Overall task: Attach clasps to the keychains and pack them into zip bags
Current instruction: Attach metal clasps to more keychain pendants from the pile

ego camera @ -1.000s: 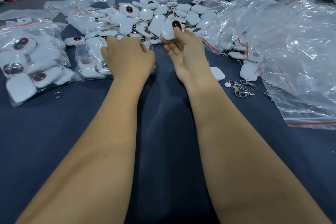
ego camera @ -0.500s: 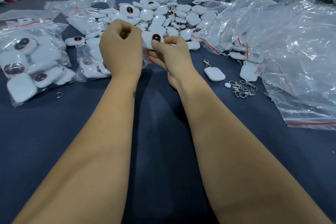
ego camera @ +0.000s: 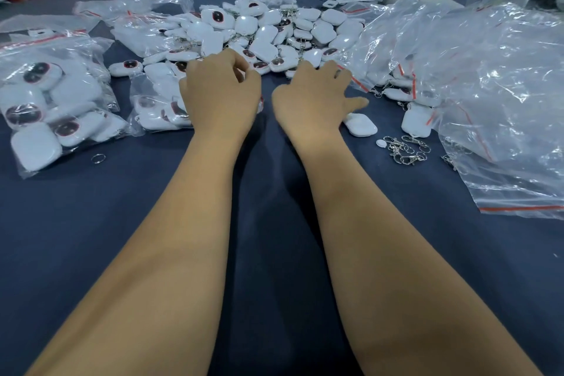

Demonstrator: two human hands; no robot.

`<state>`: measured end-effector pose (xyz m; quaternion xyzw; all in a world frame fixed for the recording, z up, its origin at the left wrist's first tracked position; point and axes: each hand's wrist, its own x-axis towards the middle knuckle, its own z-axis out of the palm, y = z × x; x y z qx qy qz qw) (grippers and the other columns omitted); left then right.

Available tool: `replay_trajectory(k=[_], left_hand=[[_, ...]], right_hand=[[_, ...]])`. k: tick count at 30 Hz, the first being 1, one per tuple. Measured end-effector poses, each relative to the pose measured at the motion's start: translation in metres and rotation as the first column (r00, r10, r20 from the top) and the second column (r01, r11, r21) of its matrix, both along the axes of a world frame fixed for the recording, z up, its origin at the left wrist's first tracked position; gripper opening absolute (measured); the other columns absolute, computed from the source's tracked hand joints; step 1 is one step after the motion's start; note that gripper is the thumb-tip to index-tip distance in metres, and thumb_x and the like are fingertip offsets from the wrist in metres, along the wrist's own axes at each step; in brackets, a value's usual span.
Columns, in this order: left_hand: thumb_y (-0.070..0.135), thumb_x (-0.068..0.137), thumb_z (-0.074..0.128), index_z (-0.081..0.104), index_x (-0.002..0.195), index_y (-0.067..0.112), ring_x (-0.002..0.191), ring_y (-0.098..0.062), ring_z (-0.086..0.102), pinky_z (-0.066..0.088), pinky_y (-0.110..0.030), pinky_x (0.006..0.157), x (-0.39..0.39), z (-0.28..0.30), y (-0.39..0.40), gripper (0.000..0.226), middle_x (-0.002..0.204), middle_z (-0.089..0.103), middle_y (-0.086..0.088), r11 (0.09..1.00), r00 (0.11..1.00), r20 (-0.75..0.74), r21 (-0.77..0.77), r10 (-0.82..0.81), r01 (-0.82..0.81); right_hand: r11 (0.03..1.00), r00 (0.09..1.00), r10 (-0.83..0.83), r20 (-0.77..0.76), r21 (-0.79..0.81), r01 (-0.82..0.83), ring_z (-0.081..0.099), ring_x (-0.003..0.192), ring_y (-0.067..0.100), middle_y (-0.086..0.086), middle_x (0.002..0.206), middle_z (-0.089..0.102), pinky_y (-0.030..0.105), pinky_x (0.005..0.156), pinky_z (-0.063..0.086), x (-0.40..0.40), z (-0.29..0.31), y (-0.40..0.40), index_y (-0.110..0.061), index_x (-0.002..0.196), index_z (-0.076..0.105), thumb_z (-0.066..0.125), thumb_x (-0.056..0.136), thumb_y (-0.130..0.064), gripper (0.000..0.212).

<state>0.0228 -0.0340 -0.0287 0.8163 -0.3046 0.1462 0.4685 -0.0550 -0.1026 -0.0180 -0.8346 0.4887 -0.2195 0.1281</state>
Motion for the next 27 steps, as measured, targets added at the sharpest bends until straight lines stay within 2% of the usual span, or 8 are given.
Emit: replay_trajectory(k=[4,8,10,13,16,19,23,27], left_hand=[[0.027,0.089,0.05,0.067,0.108,0.023,0.116,-0.026,0.045,0.034,-0.034,0.094,0.0,-0.001,-0.004,0.025,0.108,0.065,0.003,0.998,0.998,0.053,0.048,0.026,-0.029],[0.012,0.085,0.049,0.066,0.108,0.014,0.119,-0.028,0.043,0.02,-0.005,0.084,-0.001,-0.002,-0.005,0.028,0.116,0.06,-0.006,0.995,0.988,0.133,-0.062,-0.073,0.081],[0.006,0.081,0.046,0.067,0.106,0.011,0.115,-0.028,0.047,0.02,-0.001,0.086,-0.002,-0.001,-0.005,0.032,0.114,0.061,-0.006,0.986,0.981,0.161,-0.113,-0.103,0.122],[-0.002,0.078,0.041,0.067,0.103,0.008,0.11,-0.024,0.051,0.029,-0.004,0.084,-0.009,0.002,-0.006,0.037,0.109,0.06,-0.006,0.963,0.975,0.141,-0.185,-0.173,0.197],[-0.01,0.077,0.037,0.066,0.104,0.006,0.107,-0.024,0.052,0.032,-0.006,0.085,-0.014,0.002,-0.008,0.044,0.109,0.058,-0.009,0.951,0.962,0.157,-0.182,-0.224,0.251],[-0.017,0.073,0.033,0.064,0.112,0.005,0.109,-0.021,0.05,0.037,-0.013,0.091,-0.015,-0.002,-0.01,0.055,0.113,0.056,-0.009,0.947,0.952,0.135,-0.133,-0.276,0.293],[-0.015,0.08,0.032,0.055,0.131,0.01,0.116,-0.009,0.047,0.035,-0.011,0.1,-0.013,-0.007,-0.012,0.061,0.125,0.053,0.0,0.924,0.926,-0.016,-0.083,-0.376,0.374],[-0.012,0.084,0.037,0.046,0.141,0.018,0.123,-0.008,0.047,0.036,-0.018,0.107,-0.011,-0.01,-0.013,0.065,0.133,0.051,0.004,0.886,0.872,-0.155,-0.077,-0.464,0.457]], right_hand=[[0.996,0.996,0.038,-0.083,0.08,-0.032,0.017,0.139,0.035,0.012,0.145,0.027,0.083,0.1,0.005,-0.001,-0.002,0.002,-0.016,0.127,0.05,0.046,0.084,-0.019,0.043],[0.965,0.947,0.264,0.181,-0.061,-0.257,0.036,0.125,0.029,0.009,0.132,0.039,0.056,0.108,0.027,0.001,-0.001,0.005,-0.014,0.12,0.051,0.048,0.087,-0.016,0.032],[0.971,0.978,0.189,0.087,-0.162,-0.173,0.036,0.127,0.03,0.009,0.135,0.039,0.059,0.11,0.022,0.002,-0.003,0.004,-0.016,0.124,0.049,0.048,0.087,-0.019,0.036],[0.998,0.996,0.029,-0.079,-0.053,-0.033,0.024,0.137,0.035,0.013,0.146,0.03,0.075,0.106,0.014,0.001,-0.006,0.0,-0.017,0.132,0.044,0.047,0.086,-0.016,0.046],[1.0,0.989,-0.01,-0.146,-0.017,0.008,0.028,0.133,0.034,0.015,0.145,0.031,0.061,0.104,0.028,-0.003,-0.011,-0.007,-0.014,0.132,0.044,0.049,0.087,-0.015,0.045],[0.996,0.998,0.045,-0.044,-0.08,-0.048,0.036,0.128,0.031,0.015,0.136,0.041,0.04,0.092,0.038,-0.003,-0.013,-0.013,-0.011,0.127,0.043,0.054,0.086,-0.012,0.042],[0.977,0.943,0.184,0.276,0.052,-0.206,0.051,0.109,0.027,0.009,0.114,0.059,0.032,0.075,0.042,0.0,-0.011,-0.016,-0.008,0.118,0.048,0.055,0.086,-0.008,0.033],[0.949,0.833,0.155,0.532,0.153,-0.274,0.058,0.08,0.017,-0.003,0.085,0.064,0.025,0.06,0.039,0.001,-0.01,-0.018,-0.013,0.092,0.068,0.059,0.083,-0.007,0.014]])
